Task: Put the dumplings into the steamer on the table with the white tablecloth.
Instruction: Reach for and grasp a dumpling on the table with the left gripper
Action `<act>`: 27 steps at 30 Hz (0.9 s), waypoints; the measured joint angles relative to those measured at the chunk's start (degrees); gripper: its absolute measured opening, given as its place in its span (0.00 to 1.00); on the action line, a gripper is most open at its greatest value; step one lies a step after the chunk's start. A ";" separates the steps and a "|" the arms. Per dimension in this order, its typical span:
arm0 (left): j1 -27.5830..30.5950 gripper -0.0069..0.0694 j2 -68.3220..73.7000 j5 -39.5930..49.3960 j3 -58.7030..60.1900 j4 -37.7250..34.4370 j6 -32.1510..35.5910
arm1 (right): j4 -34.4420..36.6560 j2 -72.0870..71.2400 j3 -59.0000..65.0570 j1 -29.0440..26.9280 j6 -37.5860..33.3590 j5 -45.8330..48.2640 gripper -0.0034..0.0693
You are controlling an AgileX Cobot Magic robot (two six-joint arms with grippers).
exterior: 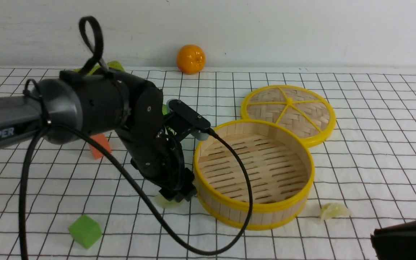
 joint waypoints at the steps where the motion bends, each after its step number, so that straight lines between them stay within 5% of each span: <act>1: 0.00 0.74 0.56 -0.82 0.00 0.29 0.00 | 0.00 0.00 0.00 0.00 0.00 0.00 0.05; 11: 0.00 0.72 7.23 -2.96 -0.38 1.64 0.00 | -0.05 0.00 -0.05 0.00 0.00 0.05 0.06; 18: 0.00 0.44 6.37 -0.38 -0.38 2.72 -2.19 | -0.04 0.00 -0.05 0.00 0.00 0.05 0.07; 24: 0.00 0.45 2.20 5.68 -4.39 2.77 -3.05 | -0.04 0.00 -0.05 0.00 0.00 0.05 0.07; 27: 0.00 0.45 -0.94 8.51 -12.77 -4.66 -8.80 | -0.04 0.00 -0.05 0.00 0.00 0.05 0.08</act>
